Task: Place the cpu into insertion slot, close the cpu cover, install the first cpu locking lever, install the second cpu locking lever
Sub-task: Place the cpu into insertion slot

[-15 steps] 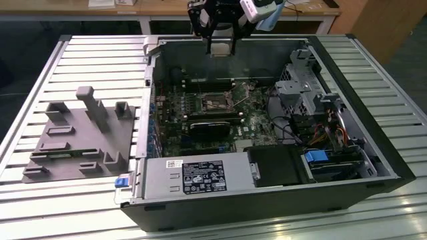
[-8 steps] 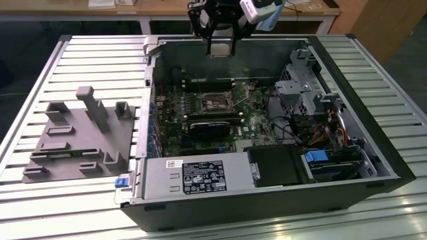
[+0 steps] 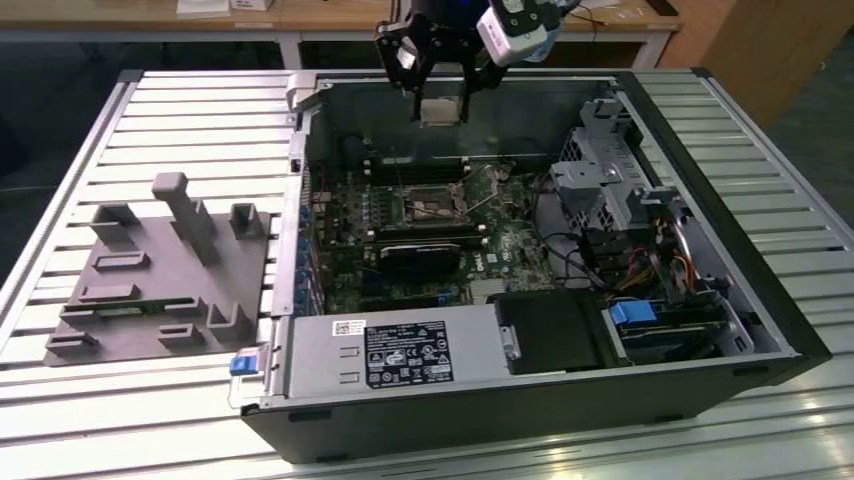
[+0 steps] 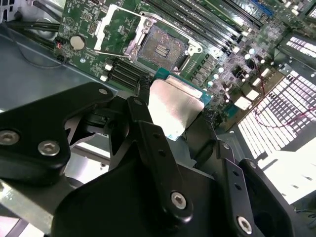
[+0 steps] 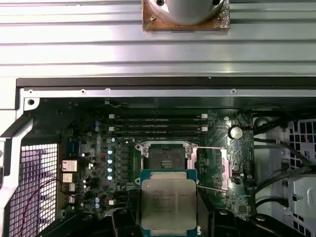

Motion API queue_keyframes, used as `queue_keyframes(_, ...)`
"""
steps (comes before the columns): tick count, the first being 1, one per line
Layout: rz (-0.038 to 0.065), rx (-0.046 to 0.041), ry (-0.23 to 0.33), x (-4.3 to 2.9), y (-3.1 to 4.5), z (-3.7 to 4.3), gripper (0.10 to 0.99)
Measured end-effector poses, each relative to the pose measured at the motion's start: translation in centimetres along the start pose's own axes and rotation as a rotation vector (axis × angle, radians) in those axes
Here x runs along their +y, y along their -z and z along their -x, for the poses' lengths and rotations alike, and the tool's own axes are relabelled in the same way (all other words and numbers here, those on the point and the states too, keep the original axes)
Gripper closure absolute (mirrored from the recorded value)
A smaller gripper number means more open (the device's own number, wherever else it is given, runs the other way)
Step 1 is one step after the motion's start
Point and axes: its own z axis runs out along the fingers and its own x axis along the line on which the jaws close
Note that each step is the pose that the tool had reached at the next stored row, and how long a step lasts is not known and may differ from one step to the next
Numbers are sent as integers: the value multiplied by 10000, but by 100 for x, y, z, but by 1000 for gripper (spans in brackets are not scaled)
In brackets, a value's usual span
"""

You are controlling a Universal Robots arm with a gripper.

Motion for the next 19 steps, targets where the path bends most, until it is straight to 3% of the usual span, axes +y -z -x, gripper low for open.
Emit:
queue_keyframes(14,0,-2,-17,-15,-179,50,549)
queue_keyframes(19,8,-40,-438,-18,-212,52,549)
